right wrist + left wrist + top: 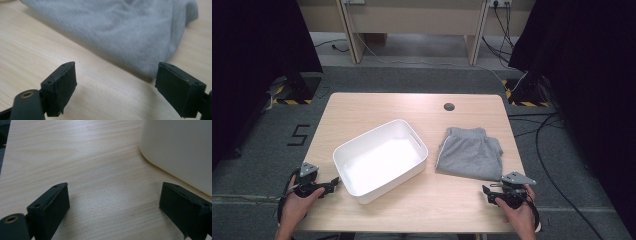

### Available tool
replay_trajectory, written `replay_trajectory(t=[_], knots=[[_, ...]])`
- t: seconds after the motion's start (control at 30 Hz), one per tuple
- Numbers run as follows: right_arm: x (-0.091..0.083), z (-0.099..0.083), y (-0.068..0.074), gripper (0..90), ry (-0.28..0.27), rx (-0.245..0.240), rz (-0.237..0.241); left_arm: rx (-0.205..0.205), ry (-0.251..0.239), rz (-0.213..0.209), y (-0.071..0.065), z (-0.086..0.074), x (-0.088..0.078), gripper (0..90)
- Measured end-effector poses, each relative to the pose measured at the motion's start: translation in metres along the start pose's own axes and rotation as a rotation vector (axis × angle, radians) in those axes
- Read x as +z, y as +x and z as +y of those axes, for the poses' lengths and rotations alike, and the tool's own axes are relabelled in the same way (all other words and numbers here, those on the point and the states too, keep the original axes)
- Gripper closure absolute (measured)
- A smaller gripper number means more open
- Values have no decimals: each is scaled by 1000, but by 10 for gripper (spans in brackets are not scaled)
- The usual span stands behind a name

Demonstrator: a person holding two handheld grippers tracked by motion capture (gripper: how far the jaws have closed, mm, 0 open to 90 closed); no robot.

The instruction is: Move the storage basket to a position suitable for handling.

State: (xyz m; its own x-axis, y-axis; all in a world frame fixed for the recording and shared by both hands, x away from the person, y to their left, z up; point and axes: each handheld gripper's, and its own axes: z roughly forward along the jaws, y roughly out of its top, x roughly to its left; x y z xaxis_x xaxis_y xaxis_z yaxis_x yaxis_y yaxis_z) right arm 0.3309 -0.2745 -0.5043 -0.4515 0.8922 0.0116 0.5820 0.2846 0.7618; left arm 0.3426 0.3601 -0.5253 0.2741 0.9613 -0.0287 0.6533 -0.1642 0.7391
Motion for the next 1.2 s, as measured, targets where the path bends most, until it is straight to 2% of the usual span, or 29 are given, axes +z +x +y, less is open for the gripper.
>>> replay_trajectory(t=[0.07,0.27,0.47,0.73,0.97,1.0,1.07,1.2], knots=[[-2,7,3,199,-25,-17,5,-1,-1,0,0,0,0,82],[3,29,15,199,-34,-62,28,-1,-1,0,0,0,0,82],[11,39,17,202,-36,-66,33,-1,-1,0,0,0,0,82],[24,54,13,212,-29,-52,33,0,-1,0,0,0,0,82],[49,78,11,214,-3,-45,9,-1,-1,-1,0,0,0,81],[49,78,11,214,-3,-45,9,-1,-1,-1,0,0,0,81],[62,82,11,217,5,-36,13,0,-1,-1,0,0,0,81],[73,83,11,215,42,-43,-5,1,0,-1,0,0,0,81]])
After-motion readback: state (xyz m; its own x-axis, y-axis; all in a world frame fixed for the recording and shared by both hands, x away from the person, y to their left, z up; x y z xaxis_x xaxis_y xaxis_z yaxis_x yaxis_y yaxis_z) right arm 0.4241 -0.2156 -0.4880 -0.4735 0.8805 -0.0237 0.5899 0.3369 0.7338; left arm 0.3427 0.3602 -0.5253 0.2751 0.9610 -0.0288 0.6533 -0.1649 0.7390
